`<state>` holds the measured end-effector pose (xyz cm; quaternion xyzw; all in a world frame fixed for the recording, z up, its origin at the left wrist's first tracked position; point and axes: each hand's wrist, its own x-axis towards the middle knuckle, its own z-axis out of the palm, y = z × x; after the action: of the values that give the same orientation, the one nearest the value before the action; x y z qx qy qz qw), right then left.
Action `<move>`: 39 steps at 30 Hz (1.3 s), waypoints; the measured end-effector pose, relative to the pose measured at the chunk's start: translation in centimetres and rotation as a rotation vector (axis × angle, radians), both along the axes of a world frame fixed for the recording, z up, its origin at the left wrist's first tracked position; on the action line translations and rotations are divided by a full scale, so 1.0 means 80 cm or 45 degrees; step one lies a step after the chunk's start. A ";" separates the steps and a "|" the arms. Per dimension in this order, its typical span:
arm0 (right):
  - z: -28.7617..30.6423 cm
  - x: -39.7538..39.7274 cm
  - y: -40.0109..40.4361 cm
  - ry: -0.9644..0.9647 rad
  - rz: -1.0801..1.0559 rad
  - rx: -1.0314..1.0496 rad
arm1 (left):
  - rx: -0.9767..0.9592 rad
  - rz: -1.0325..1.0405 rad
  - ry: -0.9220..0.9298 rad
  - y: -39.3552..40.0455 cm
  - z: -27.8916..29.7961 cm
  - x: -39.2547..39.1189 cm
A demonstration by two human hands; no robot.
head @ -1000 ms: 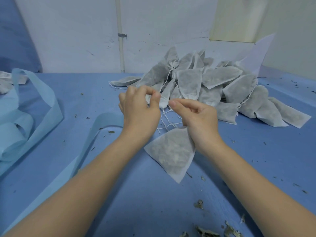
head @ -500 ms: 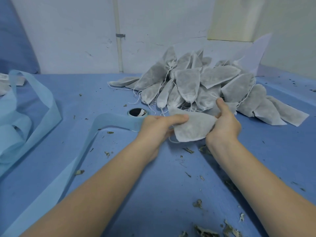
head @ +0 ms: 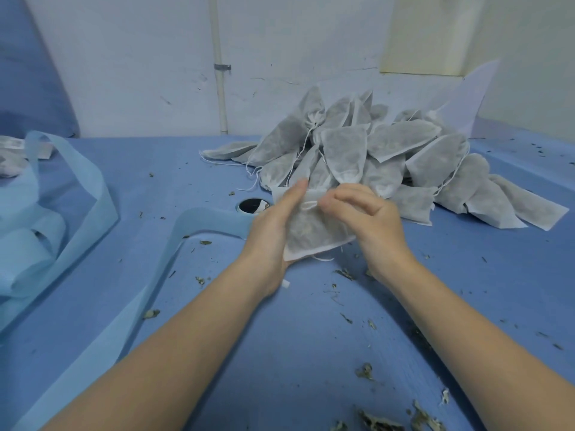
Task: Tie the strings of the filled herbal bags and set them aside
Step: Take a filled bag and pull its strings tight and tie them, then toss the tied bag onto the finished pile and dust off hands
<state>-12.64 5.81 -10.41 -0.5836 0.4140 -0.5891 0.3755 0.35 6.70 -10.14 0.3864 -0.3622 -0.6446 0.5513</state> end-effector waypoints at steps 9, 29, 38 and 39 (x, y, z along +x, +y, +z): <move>-0.004 -0.001 -0.004 0.205 -0.047 -0.079 | -0.232 0.317 -0.435 -0.004 -0.012 0.002; -0.006 0.062 -0.065 1.054 0.092 -0.019 | -0.212 1.175 -0.254 -0.025 -0.015 0.062; -0.019 0.088 -0.069 0.873 0.135 0.079 | -0.307 1.279 -0.571 -0.022 -0.020 0.052; -0.021 0.093 -0.067 0.868 0.107 0.089 | -0.332 1.278 -0.609 -0.020 -0.020 0.050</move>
<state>-5.22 0.46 -12.07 -0.7503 0.5111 -0.3296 0.2591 4.38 5.07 -11.73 0.5751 -0.3254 -0.1485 0.7357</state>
